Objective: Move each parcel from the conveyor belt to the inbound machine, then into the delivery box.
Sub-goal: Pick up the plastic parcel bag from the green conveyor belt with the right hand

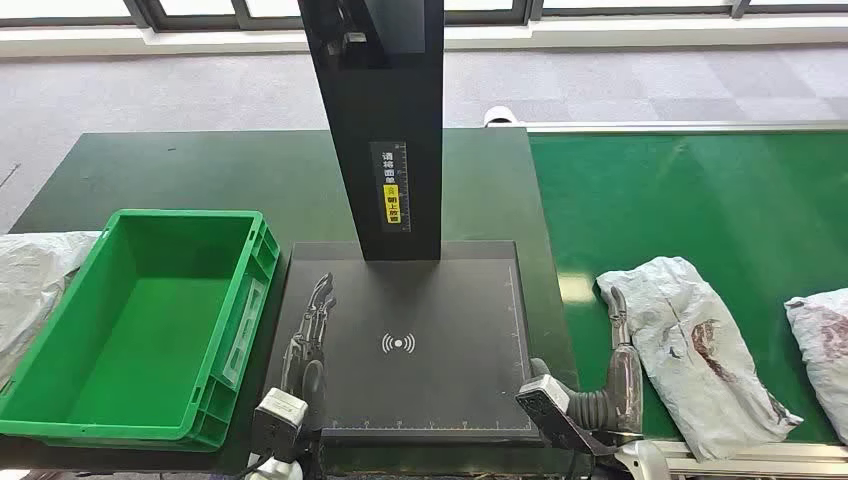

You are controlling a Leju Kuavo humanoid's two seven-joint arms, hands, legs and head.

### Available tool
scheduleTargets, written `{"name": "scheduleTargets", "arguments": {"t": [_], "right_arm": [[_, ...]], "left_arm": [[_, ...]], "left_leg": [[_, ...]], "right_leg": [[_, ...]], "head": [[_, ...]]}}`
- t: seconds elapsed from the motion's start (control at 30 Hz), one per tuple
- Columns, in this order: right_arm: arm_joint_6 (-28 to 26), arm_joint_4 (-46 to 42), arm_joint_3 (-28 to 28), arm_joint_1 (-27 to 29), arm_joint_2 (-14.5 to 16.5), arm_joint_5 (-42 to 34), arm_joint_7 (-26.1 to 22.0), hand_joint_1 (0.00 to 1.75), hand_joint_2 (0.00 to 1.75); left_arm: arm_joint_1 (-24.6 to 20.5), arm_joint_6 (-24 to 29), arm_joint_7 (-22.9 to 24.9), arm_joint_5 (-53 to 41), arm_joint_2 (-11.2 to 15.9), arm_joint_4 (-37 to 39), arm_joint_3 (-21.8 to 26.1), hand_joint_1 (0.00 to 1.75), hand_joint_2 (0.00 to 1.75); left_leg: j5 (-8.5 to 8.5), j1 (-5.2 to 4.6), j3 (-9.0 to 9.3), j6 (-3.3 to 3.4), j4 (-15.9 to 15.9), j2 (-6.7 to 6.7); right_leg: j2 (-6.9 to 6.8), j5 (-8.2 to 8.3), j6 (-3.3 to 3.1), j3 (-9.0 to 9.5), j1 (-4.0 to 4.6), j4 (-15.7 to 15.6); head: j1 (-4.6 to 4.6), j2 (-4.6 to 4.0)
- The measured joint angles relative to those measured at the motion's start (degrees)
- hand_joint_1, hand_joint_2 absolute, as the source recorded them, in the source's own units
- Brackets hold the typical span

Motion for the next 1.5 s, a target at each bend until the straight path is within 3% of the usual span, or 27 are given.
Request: {"name": "scheduleTargets", "arguments": {"t": [0.17, 0.33, 0.57, 0.73, 1.1, 1.3, 1.5], "right_arm": [[-0.21, -0.01, -0.58, 0.00, 0.00, 0.84, 0.69, 0.00, 1.75], [-0.04, -0.15, -3.26, -0.27, -0.08, 7.52, 7.26, 0.00, 1.75], [3.16, -0.33, -11.26, -0.83, -0.17, 11.60, 9.43, 0.00, 1.75], [5.85, 0.65, -18.07, -2.61, -0.72, 15.56, 13.62, 0.00, 1.75], [6.43, 15.42, -29.03, -9.29, -5.01, 12.43, 12.51, 0.00, 1.75], [6.95, 25.56, -32.19, -13.27, -7.30, 10.50, 11.90, 0.00, 1.75], [6.94, 29.66, -33.09, -14.57, -8.22, 10.33, 11.79, 0.00, 1.75]], "left_arm": [[0.00, -0.26, 0.16, -0.02, -0.14, 0.28, 0.27, 0.00, 0.00], [-0.14, -1.90, 1.53, 0.01, -0.26, 1.15, 0.47, 0.00, 0.00], [0.07, -4.07, 1.44, 2.23, -0.53, 1.41, 1.75, 0.00, 0.00], [0.50, -6.26, 1.37, 2.31, -0.83, 1.08, 3.34, 0.00, 0.00], [0.69, -6.49, 1.01, 1.96, -1.02, 1.49, 4.49, 0.00, 0.00], [0.67, -6.49, 1.01, 2.03, -1.05, 1.89, 4.68, 0.00, 0.00], [0.65, -6.49, 1.01, 2.03, -1.05, 2.13, 4.73, 0.00, 0.00]], "left_leg": [[0.00, 0.00, 0.00, 0.00, 0.00, 0.00], [0.00, -0.03, 0.00, 0.00, 0.01, 0.00], [-0.02, -0.06, -0.02, 0.03, 0.03, 0.00], [-0.04, -0.06, -0.02, 0.08, 0.03, 0.00], [-0.03, -0.09, -0.01, 0.12, 0.06, 0.02], [-0.03, -0.09, -0.01, 0.15, 0.08, 0.02], [-0.04, -0.09, -0.02, 0.15, 0.08, 0.03]], "right_leg": [[0.00, 0.00, 0.00, 0.00, 0.01, 0.00], [0.00, 0.00, 0.01, 0.00, 0.01, 0.00], [0.00, 0.02, 0.04, 0.00, 0.00, 0.00], [0.00, 0.02, 0.04, 0.00, 0.00, 0.00], [0.00, 0.04, 0.07, 0.01, -0.01, 0.00], [0.00, 0.05, 0.09, 0.00, -0.01, 0.00], [0.01, 0.05, 0.10, -0.01, 0.00, 0.00]], "head": [[0.00, 0.00], [0.00, 0.00], [0.00, 0.00], [0.00, 0.00], [0.00, 0.00], [0.00, 0.00], [0.00, 0.00]]}}
